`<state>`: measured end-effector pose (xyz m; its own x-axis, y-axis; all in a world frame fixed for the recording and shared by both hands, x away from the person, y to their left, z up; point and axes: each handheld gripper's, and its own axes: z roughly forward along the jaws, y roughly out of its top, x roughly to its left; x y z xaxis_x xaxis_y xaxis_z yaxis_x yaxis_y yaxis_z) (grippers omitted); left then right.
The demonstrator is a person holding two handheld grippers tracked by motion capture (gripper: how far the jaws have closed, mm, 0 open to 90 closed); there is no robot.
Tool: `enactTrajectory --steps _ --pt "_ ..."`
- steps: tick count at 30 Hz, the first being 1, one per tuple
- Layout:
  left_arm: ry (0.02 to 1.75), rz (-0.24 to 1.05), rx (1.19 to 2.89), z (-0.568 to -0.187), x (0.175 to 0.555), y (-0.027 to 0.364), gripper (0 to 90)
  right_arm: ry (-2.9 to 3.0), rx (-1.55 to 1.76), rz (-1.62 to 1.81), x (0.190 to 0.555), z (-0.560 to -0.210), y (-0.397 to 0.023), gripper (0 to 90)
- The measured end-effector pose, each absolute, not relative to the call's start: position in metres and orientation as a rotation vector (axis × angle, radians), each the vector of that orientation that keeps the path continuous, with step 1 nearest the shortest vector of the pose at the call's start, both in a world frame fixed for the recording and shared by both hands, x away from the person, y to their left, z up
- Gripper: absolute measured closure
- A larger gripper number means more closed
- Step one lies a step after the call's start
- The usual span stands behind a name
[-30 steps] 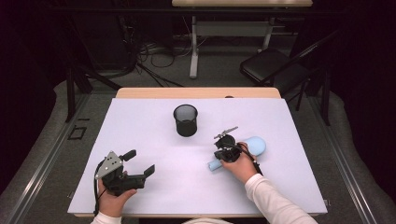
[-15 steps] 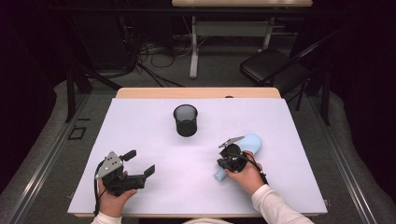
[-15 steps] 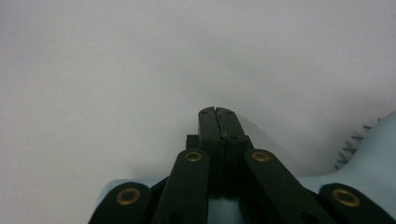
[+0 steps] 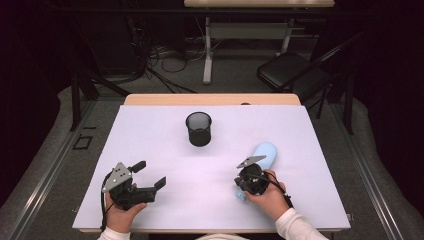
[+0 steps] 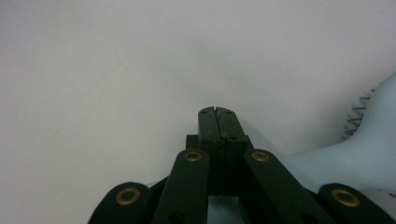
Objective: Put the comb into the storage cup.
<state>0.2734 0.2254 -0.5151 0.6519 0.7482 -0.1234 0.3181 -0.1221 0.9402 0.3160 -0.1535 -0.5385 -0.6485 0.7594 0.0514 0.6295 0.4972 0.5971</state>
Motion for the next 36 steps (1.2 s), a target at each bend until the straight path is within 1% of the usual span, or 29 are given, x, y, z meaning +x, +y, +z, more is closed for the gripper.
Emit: enactTrajectory --steps 7,19,36 --pt "0.874 0.463 1.709 -0.515 0.273 0.226 6.0 2.518 1.156 0.845 0.303 -0.539 -0.159 90.0" --pt "0.874 0.465 1.708 -0.515 0.273 0.225 5.9 2.484 1.203 0.835 0.291 -0.539 -0.18 90.0" --pt "0.878 0.465 1.711 -0.515 0.273 0.225 5.9 2.414 1.304 0.823 0.284 -0.539 -0.212 90.0"
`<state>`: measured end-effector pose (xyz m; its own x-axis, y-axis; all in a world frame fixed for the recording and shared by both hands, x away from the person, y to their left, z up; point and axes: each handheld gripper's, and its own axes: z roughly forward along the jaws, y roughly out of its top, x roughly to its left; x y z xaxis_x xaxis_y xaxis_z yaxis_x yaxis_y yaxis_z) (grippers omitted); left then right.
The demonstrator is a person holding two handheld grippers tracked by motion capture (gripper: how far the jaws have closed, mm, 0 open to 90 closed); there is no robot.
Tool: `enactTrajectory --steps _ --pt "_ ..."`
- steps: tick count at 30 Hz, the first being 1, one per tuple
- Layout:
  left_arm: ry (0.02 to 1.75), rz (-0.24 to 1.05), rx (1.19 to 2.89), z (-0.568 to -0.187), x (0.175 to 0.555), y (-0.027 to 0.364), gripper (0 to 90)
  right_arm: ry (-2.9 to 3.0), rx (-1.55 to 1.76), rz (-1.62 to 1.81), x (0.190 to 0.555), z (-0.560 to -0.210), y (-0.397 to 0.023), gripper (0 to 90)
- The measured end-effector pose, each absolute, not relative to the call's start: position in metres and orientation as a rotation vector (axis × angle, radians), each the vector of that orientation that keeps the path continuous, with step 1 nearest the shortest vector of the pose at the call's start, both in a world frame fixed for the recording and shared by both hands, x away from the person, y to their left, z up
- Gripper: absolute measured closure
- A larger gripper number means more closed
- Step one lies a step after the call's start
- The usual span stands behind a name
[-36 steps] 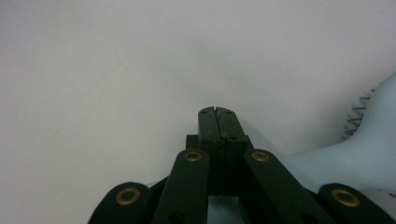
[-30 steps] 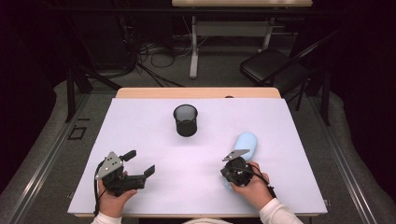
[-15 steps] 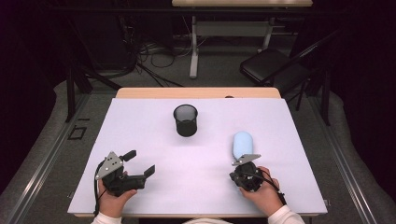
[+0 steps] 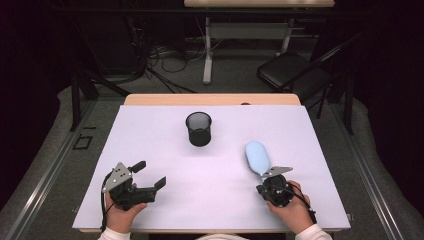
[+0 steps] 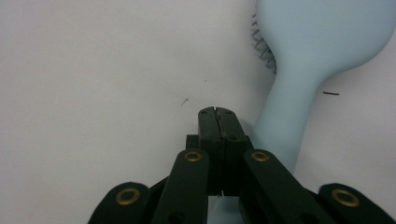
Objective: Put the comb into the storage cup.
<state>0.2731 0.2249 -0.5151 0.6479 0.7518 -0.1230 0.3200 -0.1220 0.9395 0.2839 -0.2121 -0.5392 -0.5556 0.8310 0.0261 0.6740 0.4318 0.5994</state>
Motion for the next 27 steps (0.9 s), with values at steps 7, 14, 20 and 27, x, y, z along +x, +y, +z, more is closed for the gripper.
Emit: enactTrajectory --steps 7,14,20,27 --pt "0.878 0.464 1.709 -0.516 0.274 0.225 5.9 2.376 1.339 0.838 0.285 -0.537 -0.225 90.0" --pt "0.881 0.462 1.711 -0.516 0.275 0.225 5.9 2.335 1.378 0.832 0.288 -0.536 -0.236 90.0" --pt "0.875 0.462 1.715 -0.516 0.276 0.225 5.9 2.308 1.406 0.82 0.29 -0.536 -0.244 90.0" --pt "0.875 0.463 1.716 -0.516 0.275 0.225 5.9 2.275 1.44 0.821 0.294 -0.535 -0.255 90.0"
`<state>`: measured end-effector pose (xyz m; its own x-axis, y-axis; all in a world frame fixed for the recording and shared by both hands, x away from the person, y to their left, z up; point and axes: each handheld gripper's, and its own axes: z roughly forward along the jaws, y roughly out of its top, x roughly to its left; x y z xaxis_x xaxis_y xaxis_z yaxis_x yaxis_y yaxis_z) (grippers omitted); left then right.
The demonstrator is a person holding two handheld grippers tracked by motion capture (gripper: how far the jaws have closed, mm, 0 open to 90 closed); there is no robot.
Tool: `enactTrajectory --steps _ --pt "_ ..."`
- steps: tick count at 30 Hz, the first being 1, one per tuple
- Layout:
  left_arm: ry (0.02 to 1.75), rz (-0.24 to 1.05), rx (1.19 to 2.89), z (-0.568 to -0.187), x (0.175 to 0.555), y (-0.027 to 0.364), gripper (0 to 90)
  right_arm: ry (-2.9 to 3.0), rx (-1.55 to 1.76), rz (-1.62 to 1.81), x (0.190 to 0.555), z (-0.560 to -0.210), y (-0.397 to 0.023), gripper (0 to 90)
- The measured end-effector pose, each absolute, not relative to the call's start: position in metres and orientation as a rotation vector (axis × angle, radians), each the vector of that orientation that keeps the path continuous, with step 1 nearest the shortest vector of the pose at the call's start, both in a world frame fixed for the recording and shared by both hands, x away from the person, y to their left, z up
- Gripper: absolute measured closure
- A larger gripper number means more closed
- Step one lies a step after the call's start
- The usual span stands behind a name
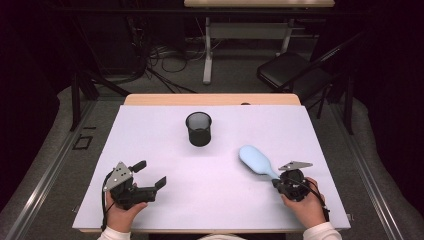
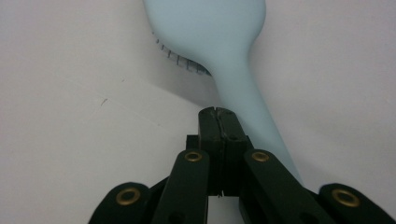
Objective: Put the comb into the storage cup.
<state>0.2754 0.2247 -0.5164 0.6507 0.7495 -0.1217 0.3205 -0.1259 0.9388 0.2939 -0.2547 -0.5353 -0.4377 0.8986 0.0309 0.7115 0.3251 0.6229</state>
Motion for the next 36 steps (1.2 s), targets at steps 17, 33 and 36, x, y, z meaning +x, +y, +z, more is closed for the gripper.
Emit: enactTrajectory --steps 17,33,36 --pt "0.874 0.466 1.714 -0.5159 0.2747 0.2247 5.9 2.271 1.441 0.855 0.2947 -0.5348 -0.2568 90.0" --pt "0.871 0.466 1.716 -0.5158 0.2745 0.2244 5.9 2.269 1.43 0.924 0.2917 -0.5299 -0.2562 84.3" --pt "0.87 0.466 1.715 -0.5157 0.2746 0.2246 5.9 2.264 1.433 0.946 0.2911 -0.5284 -0.2562 80.8"
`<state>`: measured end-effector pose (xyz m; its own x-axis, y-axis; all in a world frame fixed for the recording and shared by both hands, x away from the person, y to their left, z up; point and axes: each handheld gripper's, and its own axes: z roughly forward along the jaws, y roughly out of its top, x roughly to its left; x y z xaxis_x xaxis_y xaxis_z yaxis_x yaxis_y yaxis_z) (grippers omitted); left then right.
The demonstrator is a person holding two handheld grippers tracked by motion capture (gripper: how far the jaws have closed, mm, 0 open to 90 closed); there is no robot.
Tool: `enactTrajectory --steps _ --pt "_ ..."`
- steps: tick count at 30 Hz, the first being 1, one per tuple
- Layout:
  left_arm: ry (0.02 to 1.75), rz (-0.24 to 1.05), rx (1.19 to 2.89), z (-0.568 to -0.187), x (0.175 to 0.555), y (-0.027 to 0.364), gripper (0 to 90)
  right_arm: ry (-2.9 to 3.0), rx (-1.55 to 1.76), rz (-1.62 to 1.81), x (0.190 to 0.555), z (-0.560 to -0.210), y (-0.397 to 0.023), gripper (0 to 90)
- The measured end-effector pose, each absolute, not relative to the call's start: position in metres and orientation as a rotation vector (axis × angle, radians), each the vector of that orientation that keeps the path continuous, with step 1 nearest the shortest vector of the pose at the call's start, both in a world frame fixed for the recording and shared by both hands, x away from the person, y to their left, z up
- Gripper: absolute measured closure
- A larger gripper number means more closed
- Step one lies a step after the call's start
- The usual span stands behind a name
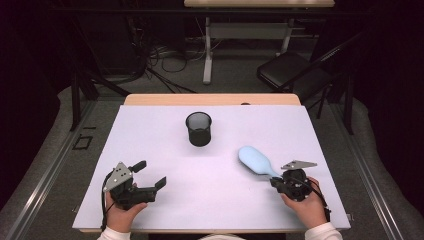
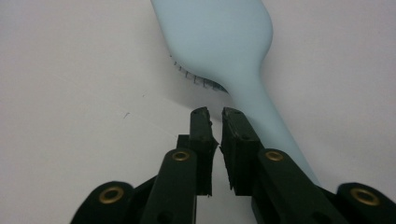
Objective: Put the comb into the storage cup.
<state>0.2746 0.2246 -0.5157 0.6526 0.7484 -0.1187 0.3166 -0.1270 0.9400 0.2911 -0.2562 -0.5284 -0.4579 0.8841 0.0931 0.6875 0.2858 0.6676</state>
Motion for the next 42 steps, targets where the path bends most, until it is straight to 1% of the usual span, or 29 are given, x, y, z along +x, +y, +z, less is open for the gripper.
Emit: enactTrajectory --steps 6,8,10,13,23,28,35,42 --pt "0.868 0.466 1.717 -0.516 0.275 0.224 5.9 2.257 1.419 0.999 0.291 -0.527 -0.256 70.9" --pt "0.868 0.465 1.718 -0.516 0.275 0.224 5.9 2.258 1.415 1.012 0.291 -0.527 -0.256 65.7" --pt "0.869 0.466 1.717 -0.516 0.275 0.224 6.0 2.261 1.407 1.018 0.291 -0.527 -0.256 63.2" --pt "0.869 0.465 1.718 -0.516 0.275 0.224 5.9 2.258 1.396 1.039 0.291 -0.528 -0.256 56.9" --pt "0.872 0.465 1.719 -0.516 0.274 0.224 5.9 2.272 1.364 1.062 0.29 -0.527 -0.253 48.6" --pt "0.876 0.465 1.716 -0.516 0.274 0.224 5.9 2.277 1.345 1.094 0.291 -0.527 -0.253 42.4" --pt "0.88 0.467 1.714 -0.516 0.274 0.224 5.9 2.307 1.3 1.04 0.294 -0.52 -0.25 38.2" --pt "0.884 0.468 1.712 -0.516 0.274 0.225 5.9 2.364 1.282 0.994 0.297 -0.515 -0.247 36.1"
